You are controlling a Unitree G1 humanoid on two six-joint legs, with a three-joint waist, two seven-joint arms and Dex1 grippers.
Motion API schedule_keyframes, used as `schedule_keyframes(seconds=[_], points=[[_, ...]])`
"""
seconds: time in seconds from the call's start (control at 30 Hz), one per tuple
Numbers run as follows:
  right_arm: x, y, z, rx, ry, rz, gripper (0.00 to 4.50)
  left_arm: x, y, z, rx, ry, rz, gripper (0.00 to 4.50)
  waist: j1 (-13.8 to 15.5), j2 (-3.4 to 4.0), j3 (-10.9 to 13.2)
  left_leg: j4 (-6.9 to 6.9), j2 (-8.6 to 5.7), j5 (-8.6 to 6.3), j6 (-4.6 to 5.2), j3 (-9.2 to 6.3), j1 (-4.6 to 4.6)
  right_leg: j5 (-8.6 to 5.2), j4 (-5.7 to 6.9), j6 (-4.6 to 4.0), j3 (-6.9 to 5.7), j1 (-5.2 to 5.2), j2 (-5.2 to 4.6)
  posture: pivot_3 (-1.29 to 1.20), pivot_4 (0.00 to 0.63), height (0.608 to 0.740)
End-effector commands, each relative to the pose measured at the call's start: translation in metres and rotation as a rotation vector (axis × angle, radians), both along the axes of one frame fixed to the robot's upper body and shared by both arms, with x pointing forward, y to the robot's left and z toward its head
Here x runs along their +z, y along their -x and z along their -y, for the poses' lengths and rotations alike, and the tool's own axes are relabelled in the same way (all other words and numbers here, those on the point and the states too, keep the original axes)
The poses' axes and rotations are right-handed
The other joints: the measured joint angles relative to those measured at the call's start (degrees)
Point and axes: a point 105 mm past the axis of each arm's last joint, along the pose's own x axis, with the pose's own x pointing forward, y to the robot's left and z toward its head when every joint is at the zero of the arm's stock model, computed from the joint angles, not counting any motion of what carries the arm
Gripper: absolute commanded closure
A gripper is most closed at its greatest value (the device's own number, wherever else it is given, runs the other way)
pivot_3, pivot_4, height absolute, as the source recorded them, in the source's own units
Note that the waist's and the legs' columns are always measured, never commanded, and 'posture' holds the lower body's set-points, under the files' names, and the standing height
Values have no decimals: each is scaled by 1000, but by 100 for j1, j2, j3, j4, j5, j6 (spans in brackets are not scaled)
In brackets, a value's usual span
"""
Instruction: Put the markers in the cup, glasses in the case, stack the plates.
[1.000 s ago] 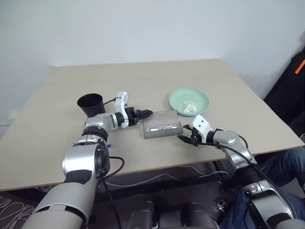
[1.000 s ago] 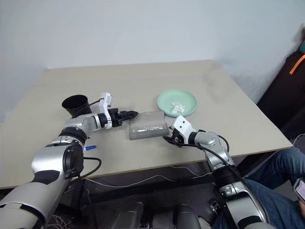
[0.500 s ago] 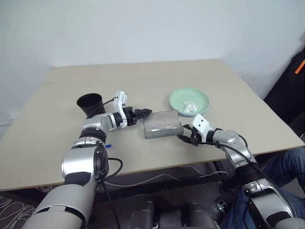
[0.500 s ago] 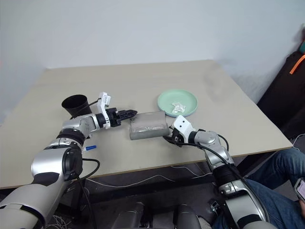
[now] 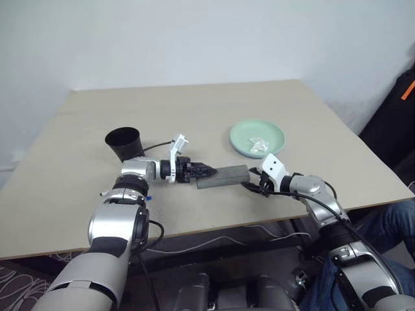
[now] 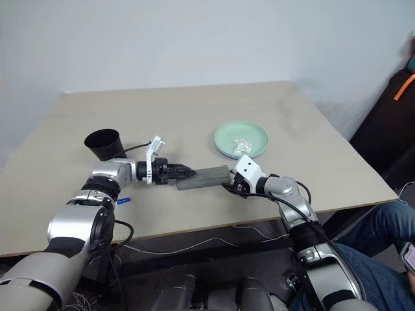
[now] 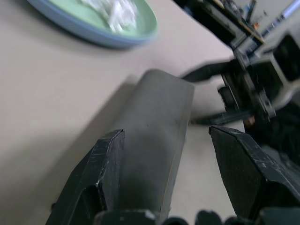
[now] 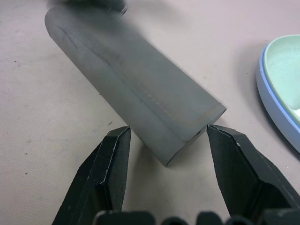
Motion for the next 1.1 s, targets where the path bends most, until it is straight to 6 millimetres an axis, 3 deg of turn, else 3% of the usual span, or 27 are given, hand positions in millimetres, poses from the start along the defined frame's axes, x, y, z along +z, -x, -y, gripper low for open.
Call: schedule_keyframes(seconds=[0.03,0.3,0.5,0.63,0.83,1.1], points=[[17,-7,-1,5,-13,63,1683,4,6,-1,-98,-50,43,1424,0,0,0,0,0,0,0,1,0,0,0,0,1,0,-1,0,0,721],[17,-8,-2,6,-11,64,1683,-1,10,-3,-117,-94,70,1424,3,1,0,-17,0,0,0,7,1,0,0,-1,5,-4,-1,0,0,721],[17,-9,-1,8,-9,63,1683,26,-11,1,-10,-49,256,1424,5,0,0,-27,-1,0,-1,9,1,2,0,-4,3,-6,-5,0,0,721],[17,-9,0,7,-6,62,1683,37,-11,-1,-18,-78,370,1424,4,1,0,-31,-1,2,-3,10,1,4,-2,-4,3,-9,-5,0,0,721],[18,-11,0,23,6,59,1683,32,7,-34,-136,-388,501,1424,-37,1,0,-37,-1,5,-7,23,2,3,-10,-4,23,-10,4,0,0,721],[18,-15,-3,38,9,60,1683,42,33,-84,-199,-682,463,1424,35,1,1,-83,3,8,-13,73,6,3,12,-5,32,-19,-5,0,0,721]])
